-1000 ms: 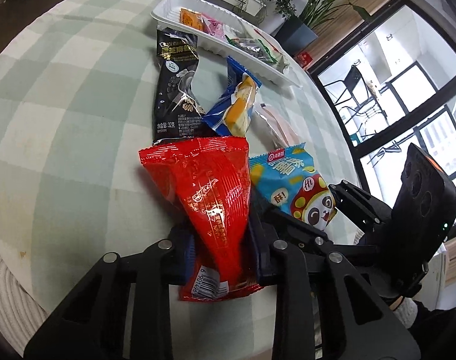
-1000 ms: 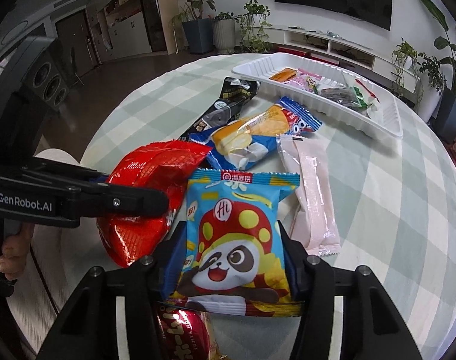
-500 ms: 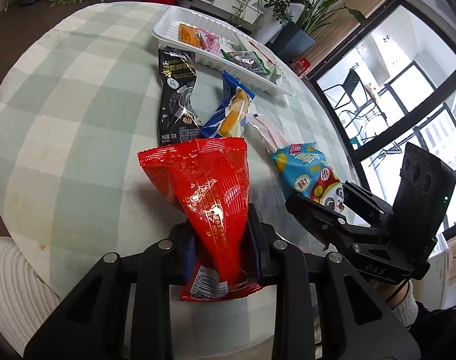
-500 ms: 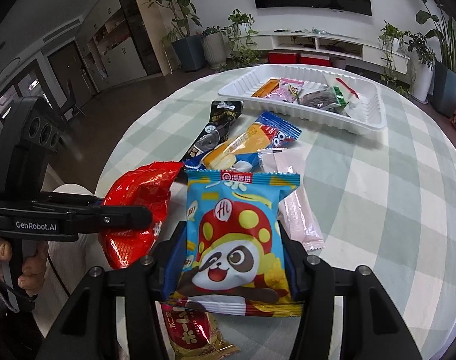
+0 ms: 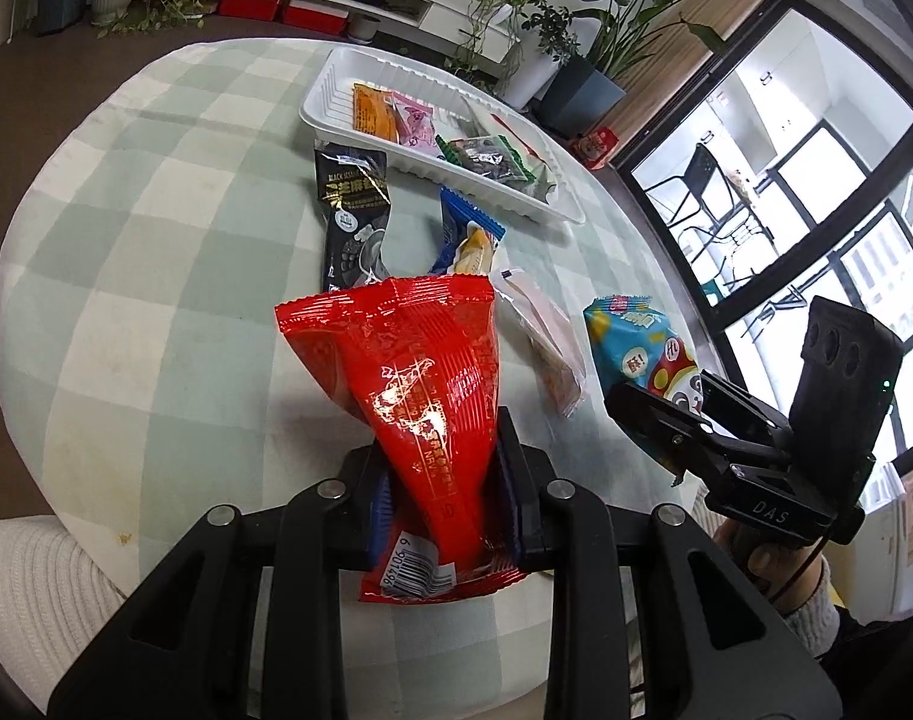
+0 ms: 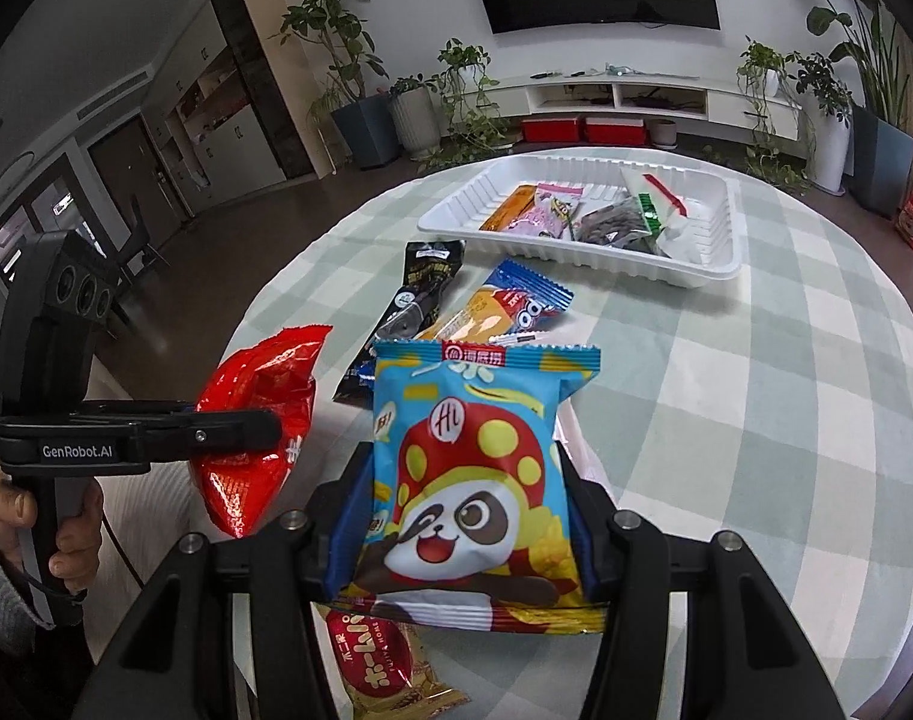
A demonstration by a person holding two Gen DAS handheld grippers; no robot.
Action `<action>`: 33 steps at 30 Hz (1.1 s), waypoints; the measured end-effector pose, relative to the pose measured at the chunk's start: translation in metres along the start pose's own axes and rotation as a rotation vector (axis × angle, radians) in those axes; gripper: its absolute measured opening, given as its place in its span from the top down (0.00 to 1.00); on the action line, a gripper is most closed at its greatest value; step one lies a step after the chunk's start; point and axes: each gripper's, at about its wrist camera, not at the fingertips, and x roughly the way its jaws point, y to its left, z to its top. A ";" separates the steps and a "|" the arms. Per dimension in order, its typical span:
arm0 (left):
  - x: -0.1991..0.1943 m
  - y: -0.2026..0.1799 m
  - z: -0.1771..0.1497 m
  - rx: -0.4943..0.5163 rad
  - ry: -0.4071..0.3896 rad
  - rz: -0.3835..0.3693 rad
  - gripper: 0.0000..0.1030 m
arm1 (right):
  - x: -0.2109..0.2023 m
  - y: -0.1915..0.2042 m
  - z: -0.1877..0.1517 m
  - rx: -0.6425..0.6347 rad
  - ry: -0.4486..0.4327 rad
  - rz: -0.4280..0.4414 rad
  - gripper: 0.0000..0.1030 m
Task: Organize snacks
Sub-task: 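Carry the red bag with the left tool while the right tool carries the panda packet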
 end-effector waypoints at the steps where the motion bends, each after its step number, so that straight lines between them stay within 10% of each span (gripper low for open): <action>1: 0.001 0.000 0.003 0.001 -0.001 0.001 0.75 | 0.000 -0.002 0.002 0.007 -0.002 0.001 0.44; 33: 0.029 0.007 0.112 0.066 -0.030 0.049 0.75 | 0.014 -0.082 0.074 0.137 -0.071 -0.038 0.44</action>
